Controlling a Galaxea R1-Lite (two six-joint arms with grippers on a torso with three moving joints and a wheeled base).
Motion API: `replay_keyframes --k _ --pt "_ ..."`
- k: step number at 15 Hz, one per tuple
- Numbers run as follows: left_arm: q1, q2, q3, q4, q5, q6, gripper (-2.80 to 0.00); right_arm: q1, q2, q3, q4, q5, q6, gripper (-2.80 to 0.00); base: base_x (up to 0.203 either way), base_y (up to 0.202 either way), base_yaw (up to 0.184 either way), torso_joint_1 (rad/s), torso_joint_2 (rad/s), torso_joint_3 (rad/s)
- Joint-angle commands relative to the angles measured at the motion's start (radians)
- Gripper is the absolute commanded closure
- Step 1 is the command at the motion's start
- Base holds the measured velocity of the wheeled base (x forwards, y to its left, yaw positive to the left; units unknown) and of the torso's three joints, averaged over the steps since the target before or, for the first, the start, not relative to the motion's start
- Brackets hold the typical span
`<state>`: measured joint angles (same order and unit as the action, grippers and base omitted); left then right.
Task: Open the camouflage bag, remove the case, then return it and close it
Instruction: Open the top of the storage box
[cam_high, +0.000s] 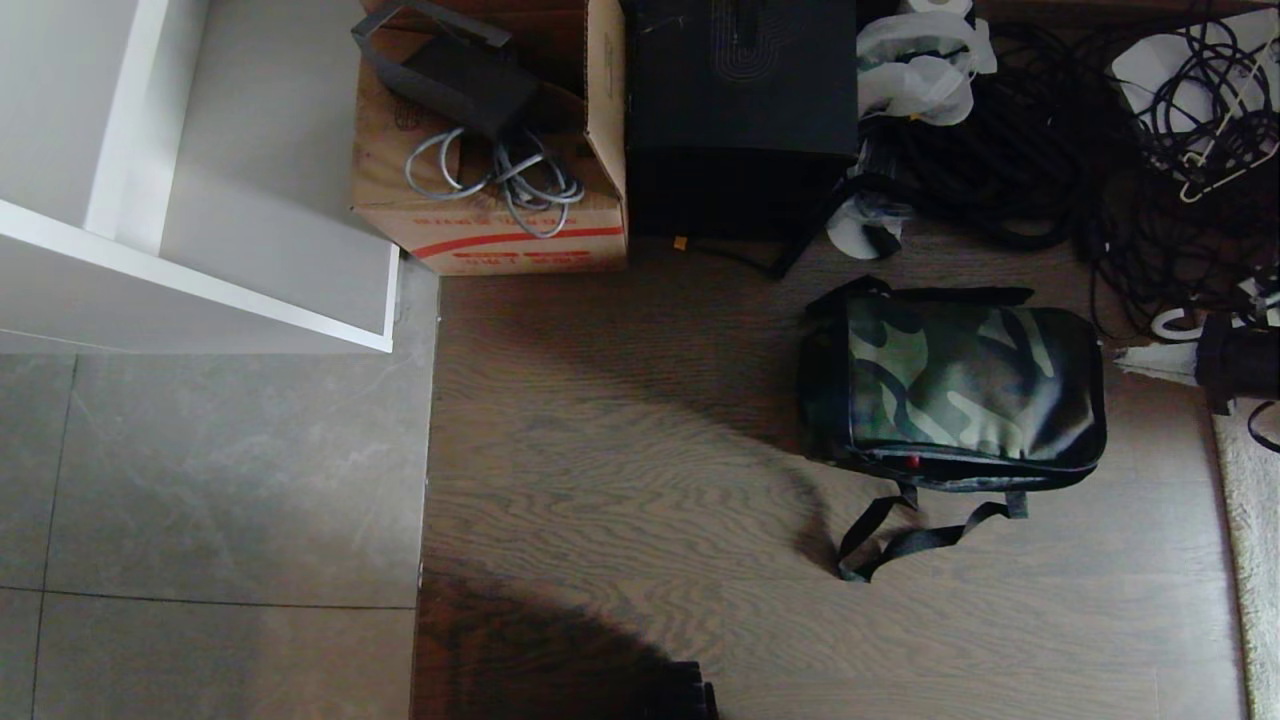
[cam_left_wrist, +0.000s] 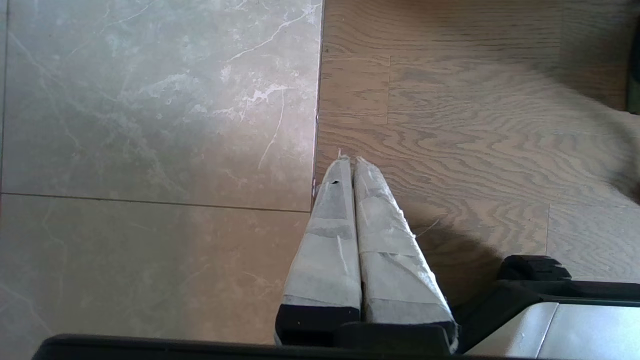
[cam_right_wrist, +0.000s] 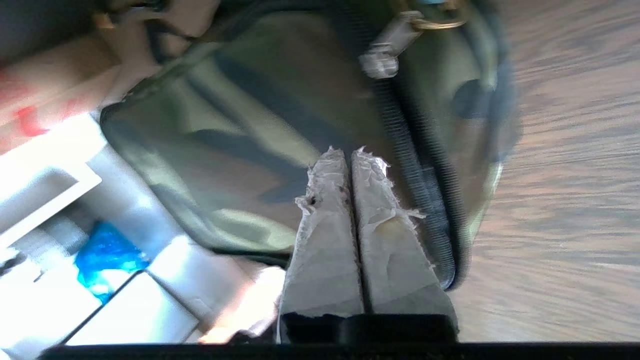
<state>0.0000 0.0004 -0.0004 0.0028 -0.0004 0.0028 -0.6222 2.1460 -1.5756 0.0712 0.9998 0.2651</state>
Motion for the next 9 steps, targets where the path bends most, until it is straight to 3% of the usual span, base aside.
replay_keyframes --k 1,5,9 --pt "0.0 0.001 -0.001 0.0 -0.001 0.0 0.0 -0.004 -0.019 0.016 -0.005 0.039 -0.007 -2.8 0.0 0.0 0.0 0.0 0.0 0.0" --pt "0.0 0.001 0.0 0.0 0.0 0.0 0.0 -0.004 0.004 0.05 0.002 0.032 -0.147 -2.8 0.0 0.0 0.0 0.0 0.0 0.0" --pt "0.0 0.001 0.0 0.0 0.0 0.0 0.0 0.002 0.041 0.081 0.014 0.012 -0.195 -2.8 0.0 0.0 0.0 0.0 0.0 0.0"
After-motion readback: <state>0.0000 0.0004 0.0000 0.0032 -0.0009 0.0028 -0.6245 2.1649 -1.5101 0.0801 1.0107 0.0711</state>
